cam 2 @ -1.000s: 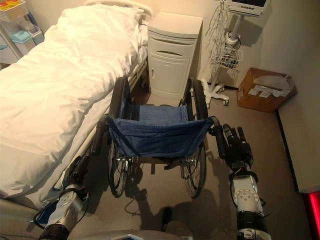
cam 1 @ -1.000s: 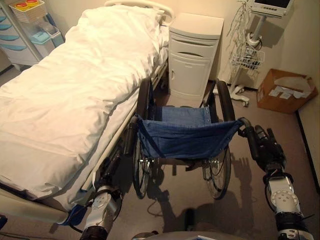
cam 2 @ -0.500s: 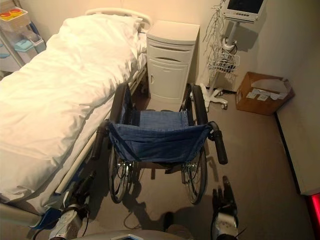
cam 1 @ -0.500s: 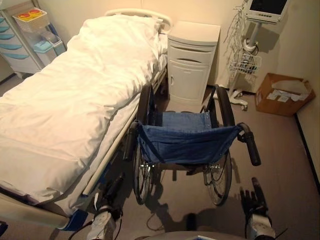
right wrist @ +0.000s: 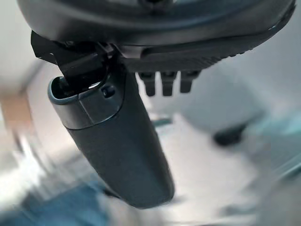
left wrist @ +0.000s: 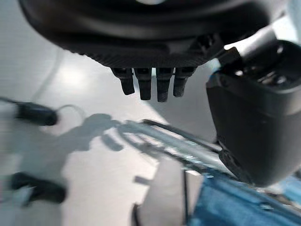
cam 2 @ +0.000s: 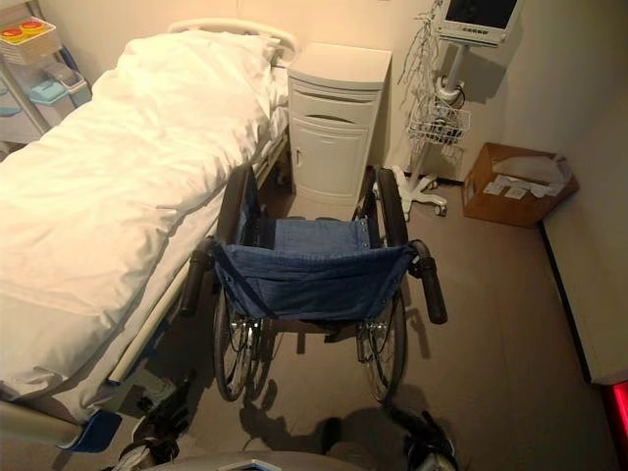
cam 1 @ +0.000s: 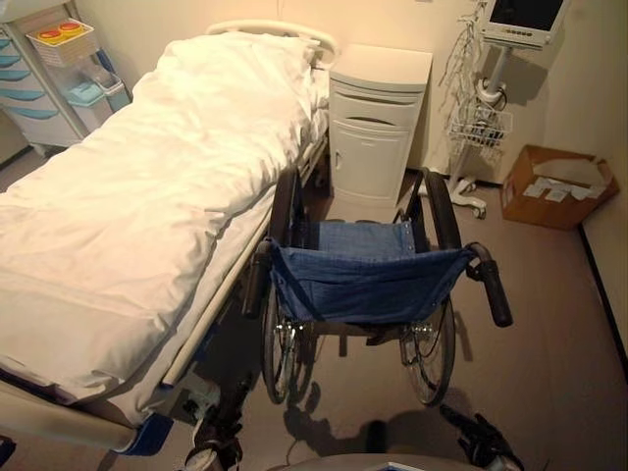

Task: Push the wheelchair next to the bed

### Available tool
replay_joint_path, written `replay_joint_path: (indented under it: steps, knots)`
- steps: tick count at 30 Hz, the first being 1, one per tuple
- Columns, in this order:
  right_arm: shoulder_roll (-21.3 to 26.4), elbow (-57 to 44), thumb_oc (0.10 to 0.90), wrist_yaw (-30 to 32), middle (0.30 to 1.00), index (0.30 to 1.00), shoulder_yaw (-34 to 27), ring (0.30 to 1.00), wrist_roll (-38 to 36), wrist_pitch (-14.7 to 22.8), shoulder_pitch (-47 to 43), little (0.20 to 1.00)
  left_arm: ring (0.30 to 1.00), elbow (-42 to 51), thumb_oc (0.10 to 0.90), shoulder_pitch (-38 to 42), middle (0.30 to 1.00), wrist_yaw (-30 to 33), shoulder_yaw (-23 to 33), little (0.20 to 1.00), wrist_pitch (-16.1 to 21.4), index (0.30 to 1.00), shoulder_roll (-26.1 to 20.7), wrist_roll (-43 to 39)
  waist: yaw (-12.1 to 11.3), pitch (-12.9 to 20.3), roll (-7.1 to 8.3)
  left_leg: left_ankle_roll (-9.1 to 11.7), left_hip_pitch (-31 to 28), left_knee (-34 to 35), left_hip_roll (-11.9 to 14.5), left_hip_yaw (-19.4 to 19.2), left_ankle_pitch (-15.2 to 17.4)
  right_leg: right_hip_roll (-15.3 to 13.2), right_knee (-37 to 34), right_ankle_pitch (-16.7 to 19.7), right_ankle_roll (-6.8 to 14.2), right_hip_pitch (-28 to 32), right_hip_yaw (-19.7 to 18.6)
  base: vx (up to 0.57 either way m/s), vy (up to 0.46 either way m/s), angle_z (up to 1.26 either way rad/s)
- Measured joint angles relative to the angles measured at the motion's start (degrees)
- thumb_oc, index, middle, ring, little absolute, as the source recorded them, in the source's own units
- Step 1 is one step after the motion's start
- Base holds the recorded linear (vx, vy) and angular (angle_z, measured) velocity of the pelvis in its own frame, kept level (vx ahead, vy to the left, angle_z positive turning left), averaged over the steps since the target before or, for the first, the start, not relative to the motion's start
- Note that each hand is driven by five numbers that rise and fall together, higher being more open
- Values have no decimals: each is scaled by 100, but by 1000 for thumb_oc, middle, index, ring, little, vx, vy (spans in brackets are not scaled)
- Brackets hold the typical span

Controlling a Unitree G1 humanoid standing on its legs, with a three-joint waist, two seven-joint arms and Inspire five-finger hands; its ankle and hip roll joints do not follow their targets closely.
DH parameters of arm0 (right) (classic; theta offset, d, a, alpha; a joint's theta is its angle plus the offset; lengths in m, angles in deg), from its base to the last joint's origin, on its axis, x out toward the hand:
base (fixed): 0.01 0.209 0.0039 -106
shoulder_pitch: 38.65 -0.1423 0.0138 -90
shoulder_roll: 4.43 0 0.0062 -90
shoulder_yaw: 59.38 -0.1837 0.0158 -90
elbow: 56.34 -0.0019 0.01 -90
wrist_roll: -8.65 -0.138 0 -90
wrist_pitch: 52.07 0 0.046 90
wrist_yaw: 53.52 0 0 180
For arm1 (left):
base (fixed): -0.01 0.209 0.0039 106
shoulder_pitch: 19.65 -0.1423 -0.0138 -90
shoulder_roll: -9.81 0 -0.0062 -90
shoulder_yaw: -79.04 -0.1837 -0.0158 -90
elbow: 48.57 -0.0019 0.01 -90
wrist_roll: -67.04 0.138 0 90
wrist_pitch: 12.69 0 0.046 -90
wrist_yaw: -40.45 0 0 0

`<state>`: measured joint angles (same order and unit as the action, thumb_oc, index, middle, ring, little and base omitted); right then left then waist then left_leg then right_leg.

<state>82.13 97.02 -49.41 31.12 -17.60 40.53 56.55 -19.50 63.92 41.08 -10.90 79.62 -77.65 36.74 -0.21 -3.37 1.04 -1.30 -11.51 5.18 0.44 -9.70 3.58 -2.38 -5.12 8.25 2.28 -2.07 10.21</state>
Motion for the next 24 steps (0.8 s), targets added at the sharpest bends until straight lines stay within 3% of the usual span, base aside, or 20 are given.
replay_joint_path:
  steps: [3,6,11,24]
  knots:
    - [112,-6,800,-284,900,900,697,900,1660,-107,59,900,900,-271,800,2,900,-272,-272,900,-251,900,-21,504,-71,-2,-1,0,4,1,3,7,-1,-4,-1,-10,-14,3,14,-19,-11,2]
    - [281,-67,800,-613,900,900,955,900,2376,-168,-40,900,900,-363,800,-27,900,-486,-531,900,-455,900,-33,805,-72,-9,11,-23,8,24,1,38,13,-15,-1,-14,-21,12,36,-6,-9,3]
    - [357,-53,800,-1022,900,900,1012,900,2380,-466,-155,900,900,-389,800,-15,900,-665,-662,900,-476,900,-39,970,-94,-43,7,-25,11,38,32,165,14,-12,-1,-23,-29,62,151,-15,0,14]
    - [368,-63,800,-1045,900,900,963,900,2314,-564,-175,900,900,-300,800,31,900,-872,-1099,900,-175,900,-54,1301,-80,-144,-35,-25,20,38,40,201,16,-11,0,-34,-40,69,173,0,0,0]
